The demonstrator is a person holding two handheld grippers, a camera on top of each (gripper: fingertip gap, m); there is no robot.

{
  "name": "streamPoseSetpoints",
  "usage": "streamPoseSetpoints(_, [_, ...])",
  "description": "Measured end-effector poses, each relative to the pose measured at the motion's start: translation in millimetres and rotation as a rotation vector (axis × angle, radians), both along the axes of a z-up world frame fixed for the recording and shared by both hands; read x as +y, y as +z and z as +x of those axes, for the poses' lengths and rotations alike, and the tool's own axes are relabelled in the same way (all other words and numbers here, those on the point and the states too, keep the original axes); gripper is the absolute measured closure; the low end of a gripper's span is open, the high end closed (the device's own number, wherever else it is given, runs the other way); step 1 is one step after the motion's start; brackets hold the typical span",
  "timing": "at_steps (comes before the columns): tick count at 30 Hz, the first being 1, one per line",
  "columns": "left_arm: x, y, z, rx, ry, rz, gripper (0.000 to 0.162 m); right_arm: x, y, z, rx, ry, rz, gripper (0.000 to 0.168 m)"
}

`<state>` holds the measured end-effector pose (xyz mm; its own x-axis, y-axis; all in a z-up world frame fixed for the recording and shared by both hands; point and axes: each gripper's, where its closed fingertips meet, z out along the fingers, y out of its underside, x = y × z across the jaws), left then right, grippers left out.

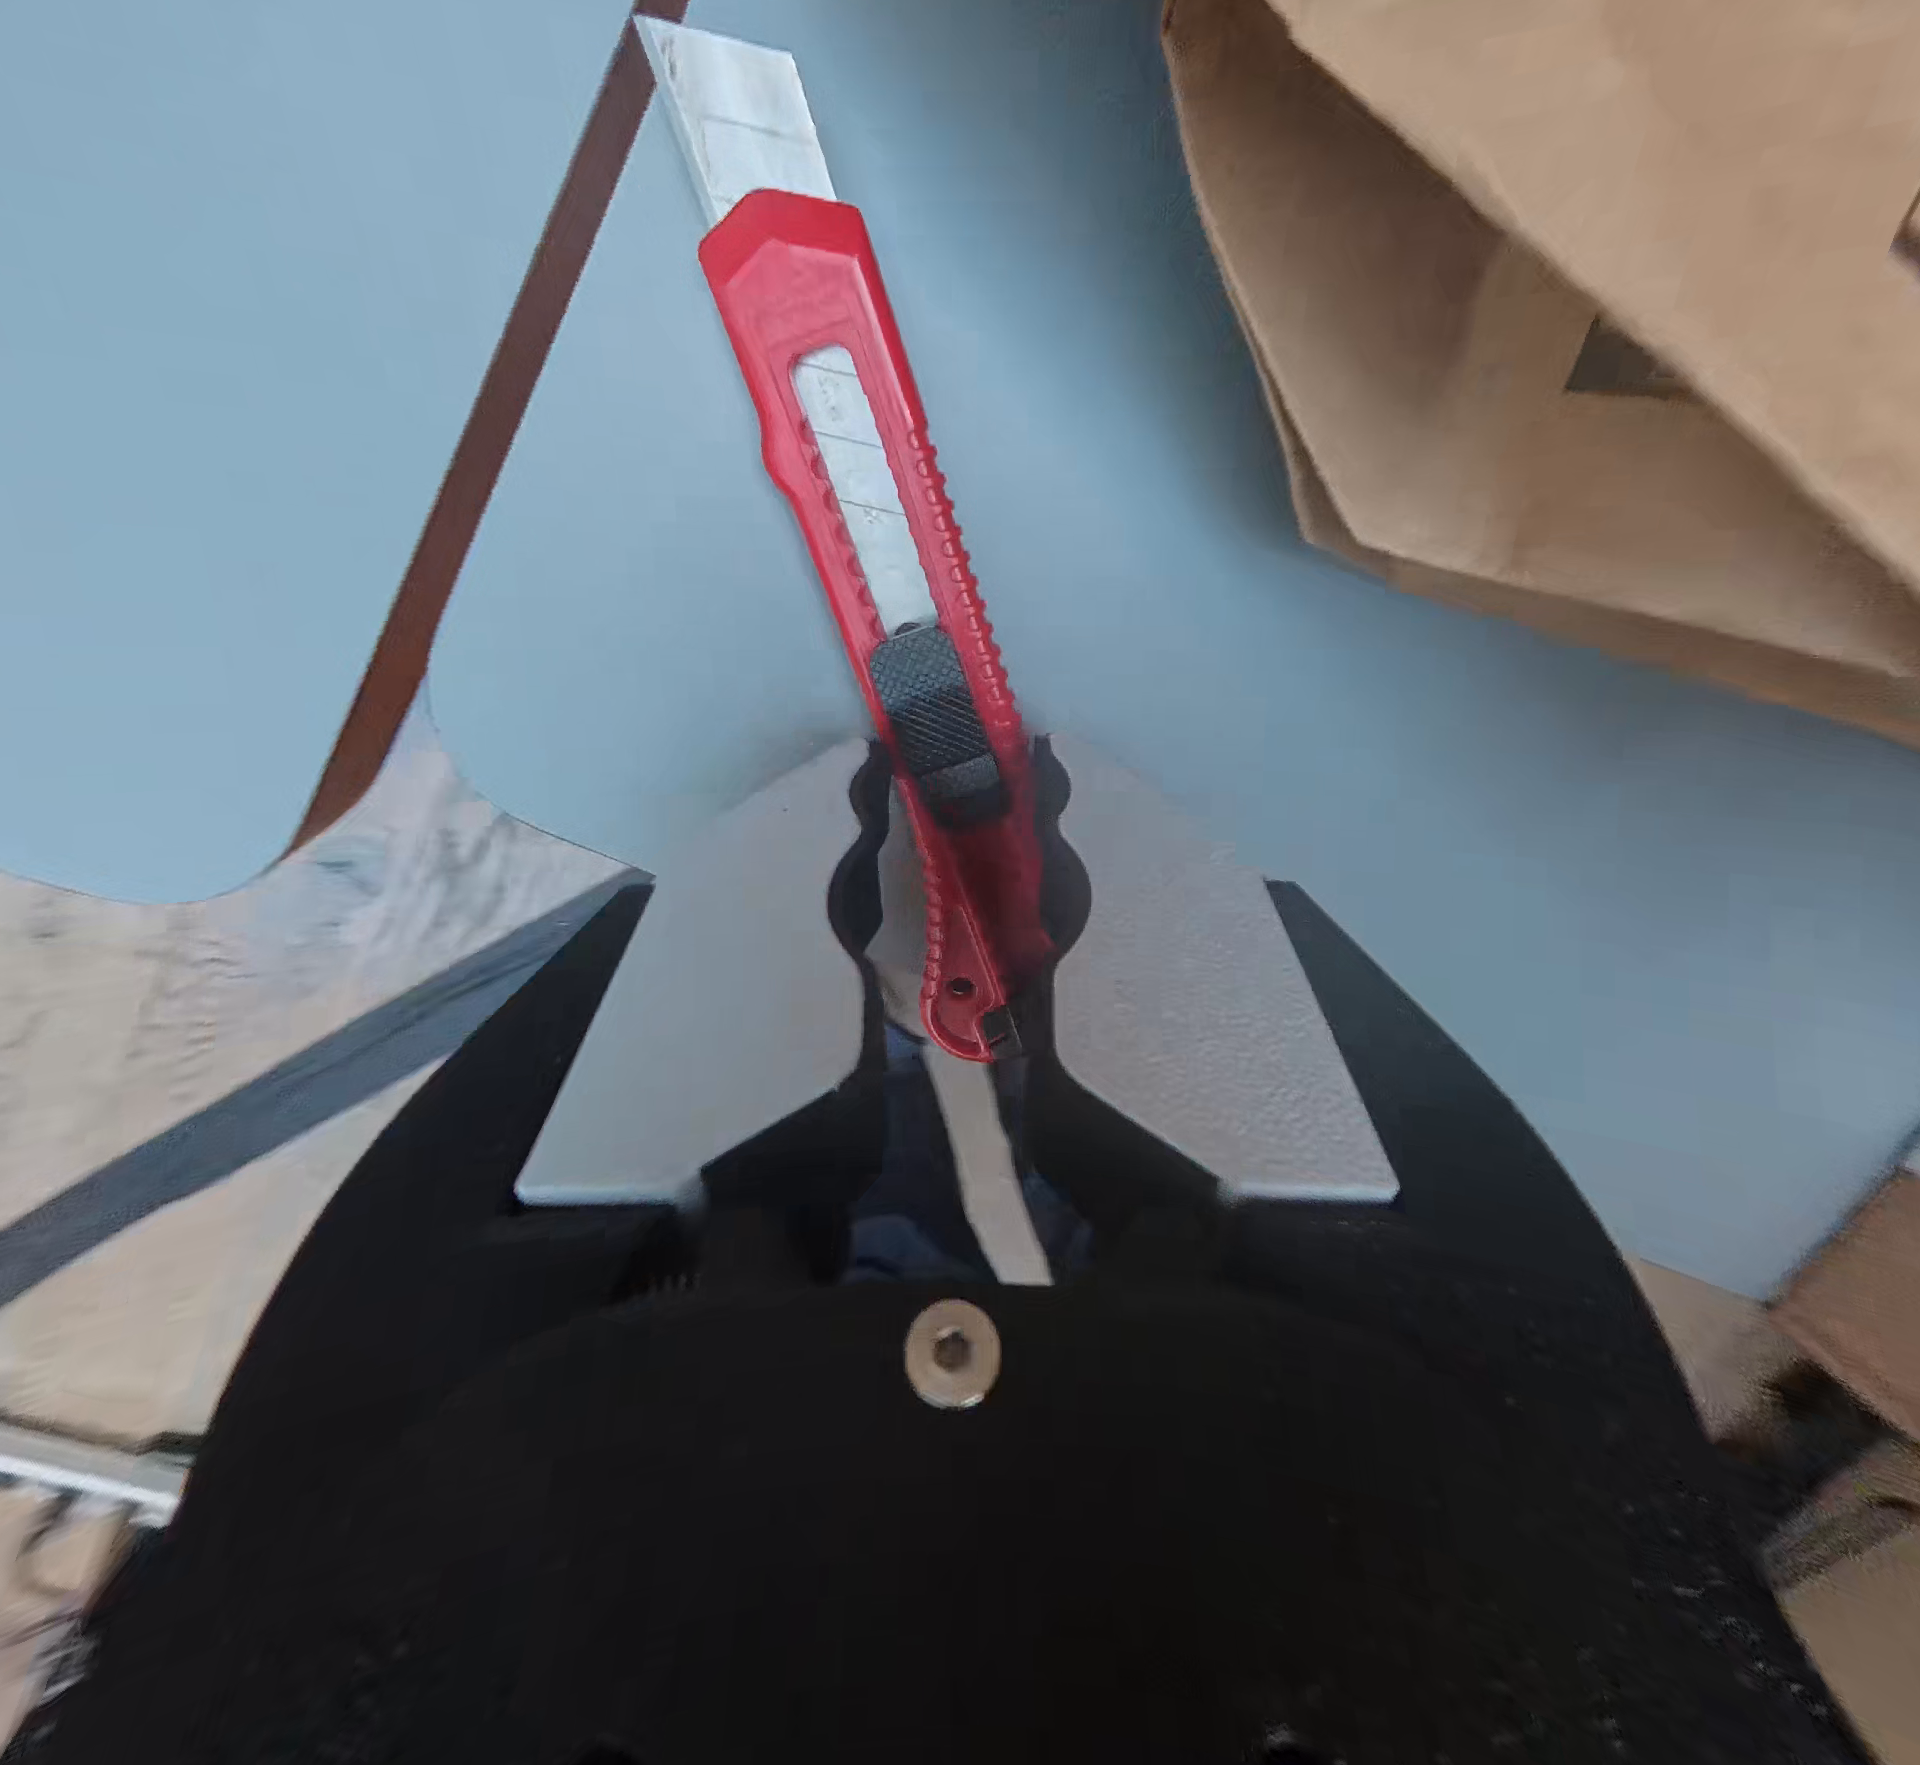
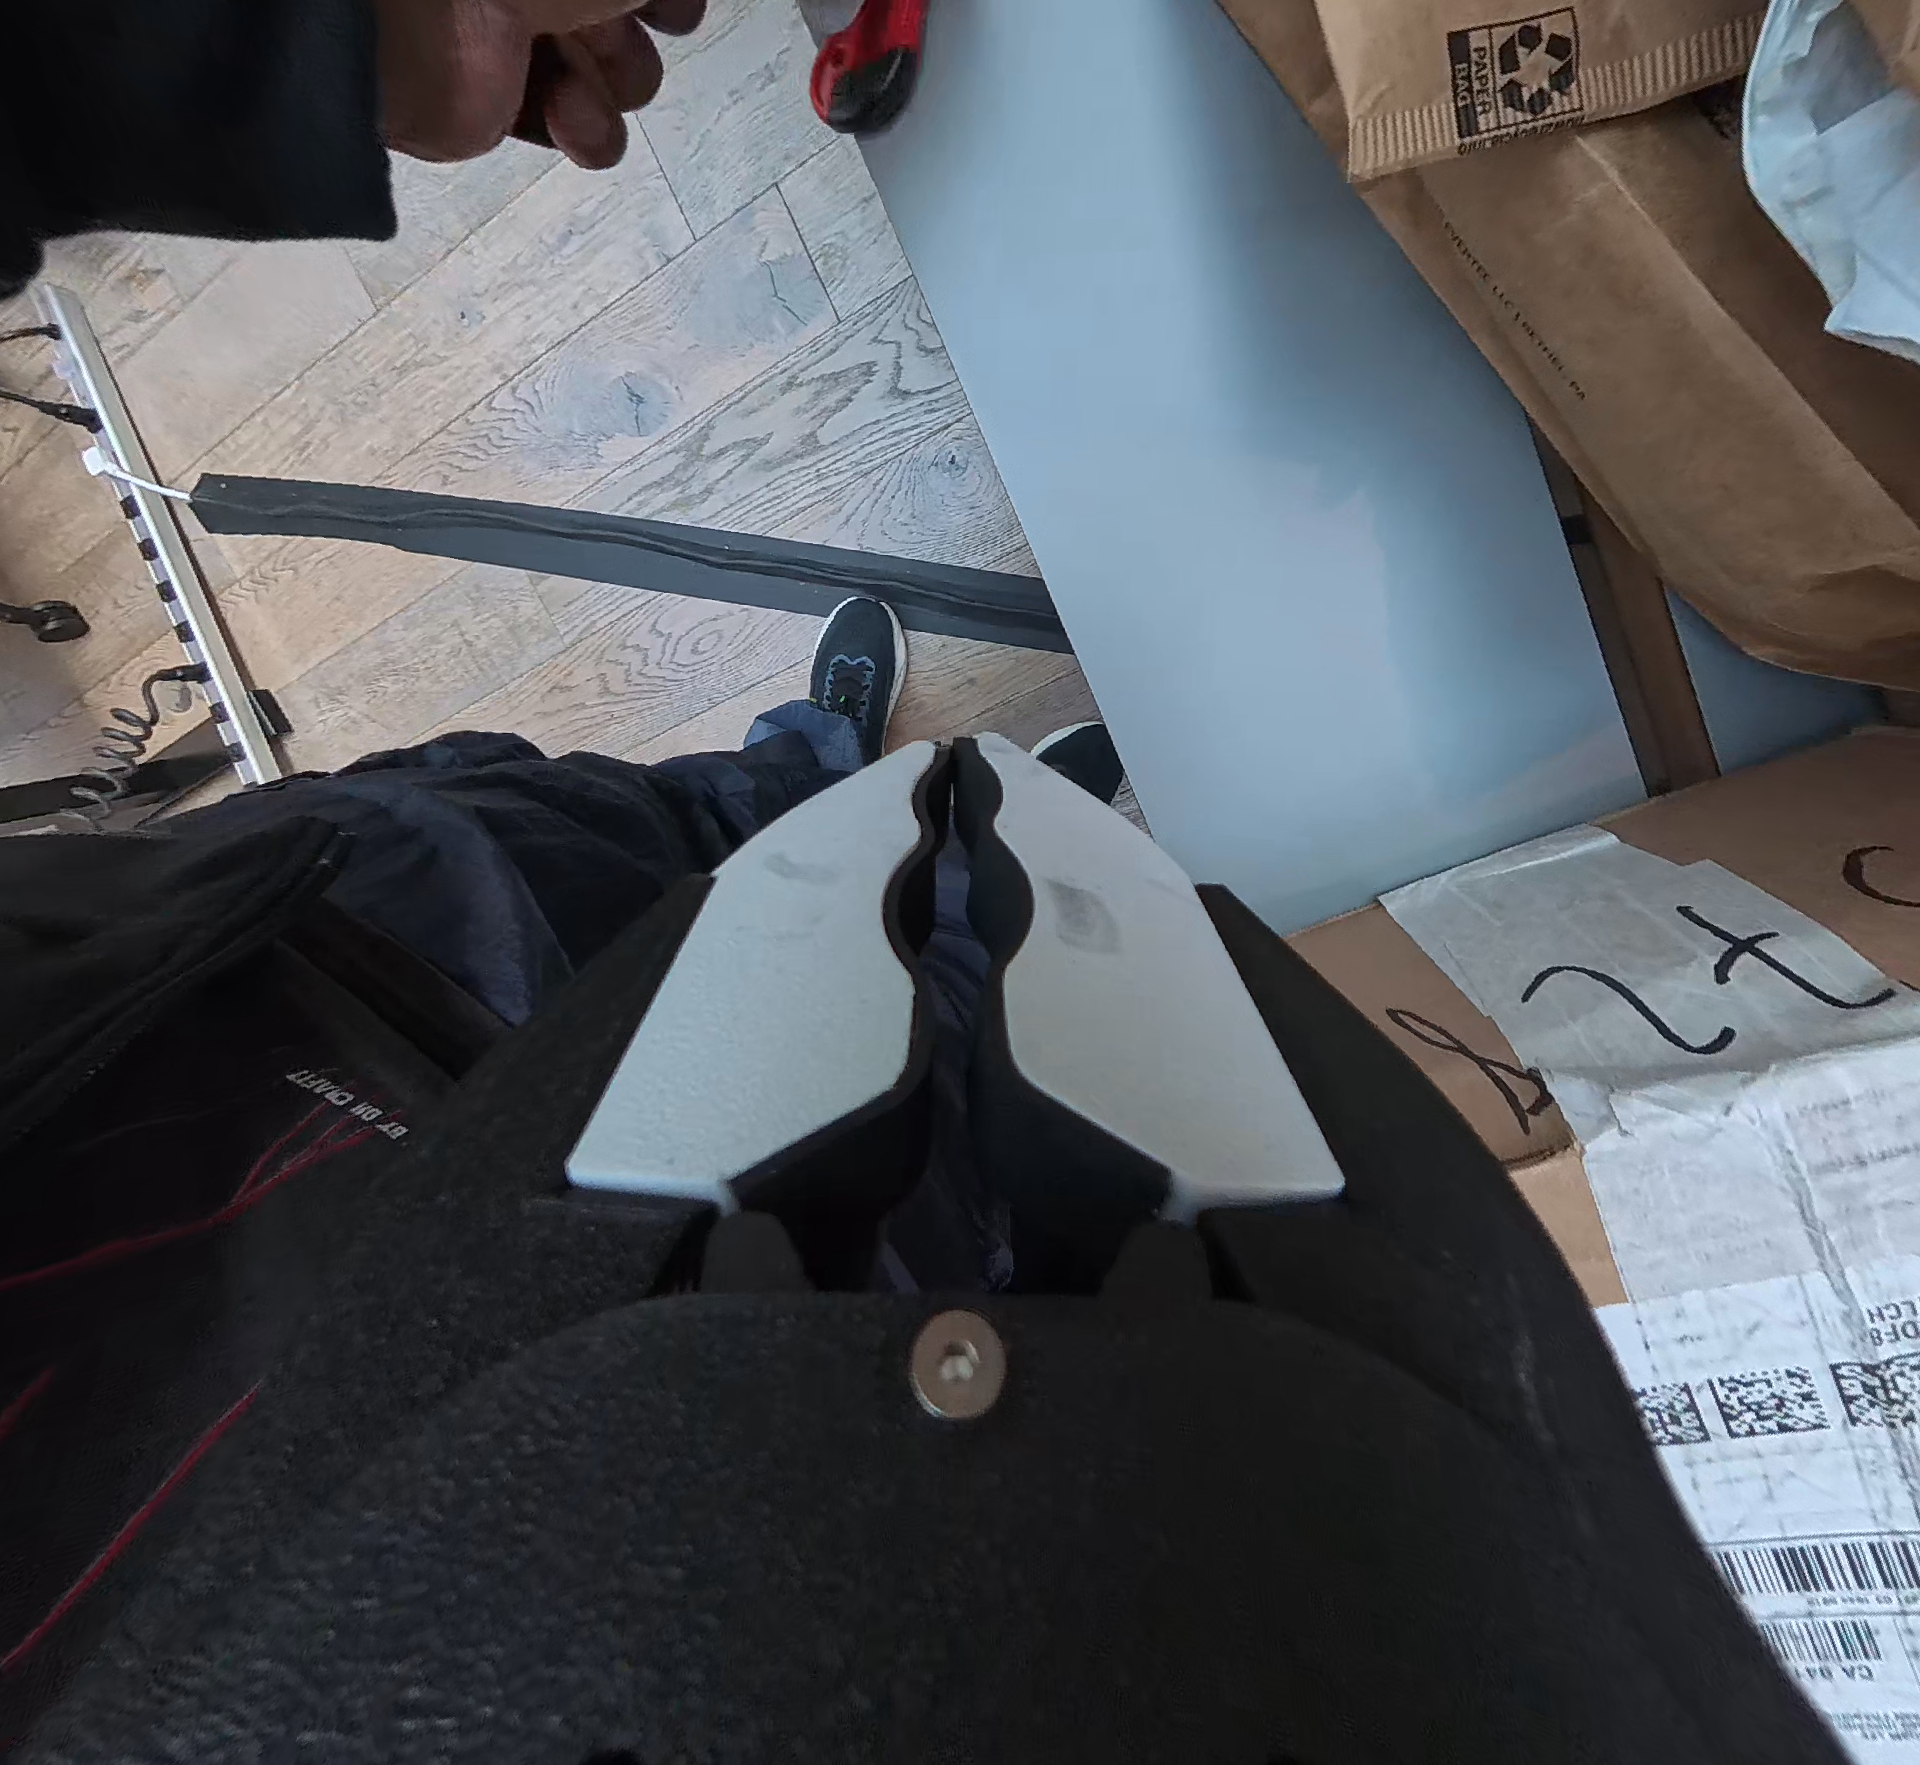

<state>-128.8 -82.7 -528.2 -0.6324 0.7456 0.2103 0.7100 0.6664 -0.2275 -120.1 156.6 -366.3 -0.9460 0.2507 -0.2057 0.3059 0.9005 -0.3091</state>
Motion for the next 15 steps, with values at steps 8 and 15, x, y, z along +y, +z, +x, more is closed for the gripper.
streamPoseSetpoints(8, [19.9, 18.4, -11.7, 0.289, 0.286, 0.39, 0.136, -17.9, -20.0, 1.4, -0.139, -0.028, -0.042, 0.164])
streamPoseSetpoints(15, [40.9, 39.2, -25.4, 0.459, 0.396, 0.565, 0.136, -45.4, -34.8, 1.9, -0.196, -0.025, -0.108, 0.159])
